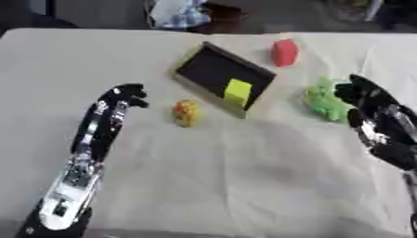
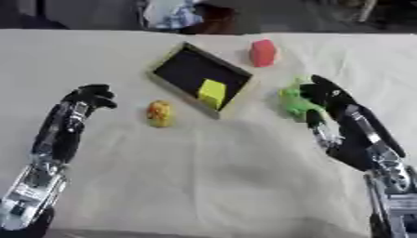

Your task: Pick up objects on the table and place them in the box.

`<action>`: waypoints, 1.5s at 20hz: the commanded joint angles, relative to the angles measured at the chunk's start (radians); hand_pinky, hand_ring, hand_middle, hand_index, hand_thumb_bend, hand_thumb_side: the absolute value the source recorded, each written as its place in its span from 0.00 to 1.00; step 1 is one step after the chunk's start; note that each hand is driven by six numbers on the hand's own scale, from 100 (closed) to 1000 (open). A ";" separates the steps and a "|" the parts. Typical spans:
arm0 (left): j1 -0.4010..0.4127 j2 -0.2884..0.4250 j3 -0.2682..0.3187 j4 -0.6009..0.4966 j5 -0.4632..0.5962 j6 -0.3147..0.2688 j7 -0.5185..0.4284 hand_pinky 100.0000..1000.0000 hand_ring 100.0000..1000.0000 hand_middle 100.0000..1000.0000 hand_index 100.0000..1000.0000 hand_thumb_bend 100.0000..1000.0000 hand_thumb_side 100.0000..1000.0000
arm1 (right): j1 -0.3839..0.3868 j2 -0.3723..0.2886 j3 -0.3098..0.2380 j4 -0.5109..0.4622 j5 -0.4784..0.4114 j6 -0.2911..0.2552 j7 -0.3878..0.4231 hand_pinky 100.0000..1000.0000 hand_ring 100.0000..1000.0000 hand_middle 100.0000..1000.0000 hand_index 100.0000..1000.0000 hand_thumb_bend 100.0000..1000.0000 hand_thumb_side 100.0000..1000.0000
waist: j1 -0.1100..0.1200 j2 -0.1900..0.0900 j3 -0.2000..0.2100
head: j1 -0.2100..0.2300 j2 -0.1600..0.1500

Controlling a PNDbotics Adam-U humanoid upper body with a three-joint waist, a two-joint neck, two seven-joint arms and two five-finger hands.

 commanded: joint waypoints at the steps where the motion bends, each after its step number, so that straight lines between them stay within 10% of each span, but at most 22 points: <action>1: -0.009 0.013 0.004 -0.015 -0.005 0.002 -0.003 0.77 0.58 0.58 0.73 0.00 0.80 | -0.006 -0.005 -0.004 -0.021 0.005 0.004 -0.002 0.94 0.88 0.84 1.00 0.00 0.49 | 0.002 -0.027 -0.001 | -0.001 -0.002; 8: -0.050 0.103 0.004 -0.037 -0.084 0.025 -0.060 0.78 0.62 0.63 0.77 0.00 0.65 | -0.005 -0.007 -0.003 -0.019 0.007 0.006 -0.003 0.94 0.88 0.84 1.00 0.00 0.48 | 0.004 -0.031 -0.003 | -0.004 -0.002; 19: -0.268 0.405 -0.108 -0.045 -0.411 0.037 -0.417 0.78 0.70 0.72 0.86 0.00 0.43 | -0.003 -0.015 0.003 -0.014 0.011 0.008 0.001 0.94 0.88 0.84 1.00 0.00 0.48 | 0.015 -0.039 -0.015 | 0.000 -0.002; 28: -0.519 0.503 -0.293 0.096 -0.590 -0.011 -0.604 0.77 0.74 0.78 0.91 0.00 0.59 | 0.002 -0.019 0.010 -0.009 0.013 0.009 0.007 0.94 0.88 0.84 1.00 0.00 0.48 | 0.023 -0.053 -0.026 | 0.002 -0.002; 30: -0.565 0.490 -0.320 0.139 -0.652 -0.043 -0.632 0.76 0.76 0.79 0.91 0.15 0.62 | 0.002 -0.020 0.011 -0.008 0.012 0.009 0.007 0.94 0.88 0.84 1.00 0.00 0.48 | 0.024 -0.054 -0.027 | 0.001 -0.002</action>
